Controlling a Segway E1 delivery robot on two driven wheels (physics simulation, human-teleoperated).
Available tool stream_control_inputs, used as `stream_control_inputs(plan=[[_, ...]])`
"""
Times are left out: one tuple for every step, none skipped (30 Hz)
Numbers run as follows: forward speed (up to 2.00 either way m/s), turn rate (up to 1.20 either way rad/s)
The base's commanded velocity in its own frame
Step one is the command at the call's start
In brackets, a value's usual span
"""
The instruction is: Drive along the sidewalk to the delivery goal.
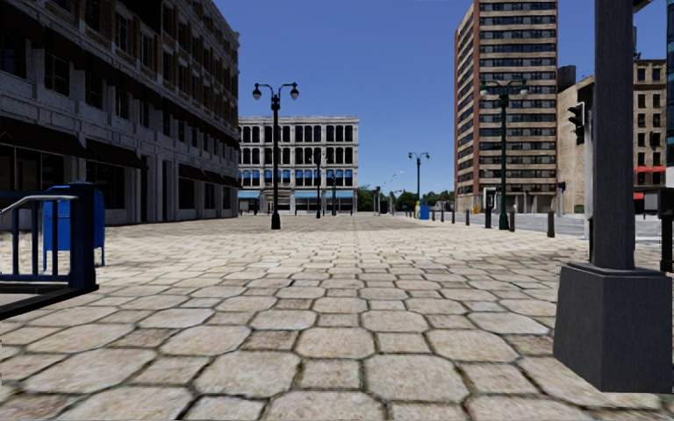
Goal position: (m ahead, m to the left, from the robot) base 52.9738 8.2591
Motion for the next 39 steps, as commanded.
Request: stream_control_inputs(plan=[[2.0,0.0],[2.0,0.0],[2.0,0.0],[2.0,0.0],[2.0,0.0],[2.0,0.0],[2.0,0.0],[2.0,0.0],[2.0,0.0],[2.0,0.0],[2.0,0.0],[2.0,0.0],[2.0,0.0],[2.0,0.0],[2.0,0.0],[2.0,0.0],[2.0,0.0],[2.0,0.0],[2.0,0.0],[2.0,0.0],[2.0,0.0],[2.0,0.0],[2.0,0.0],[2.0,0.0],[2.0,0.0],[2.0,0.0],[2.0,0.0],[2.0,0.0],[2.0,0.0],[2.0,0.0],[2.0,0.0],[2.0,0.0],[2.0,0.0],[2.0,0.0],[2.0,0.0],[2.0,0.0],[2.0,0.0],[2.0,0.0],[2.0,0.0]])
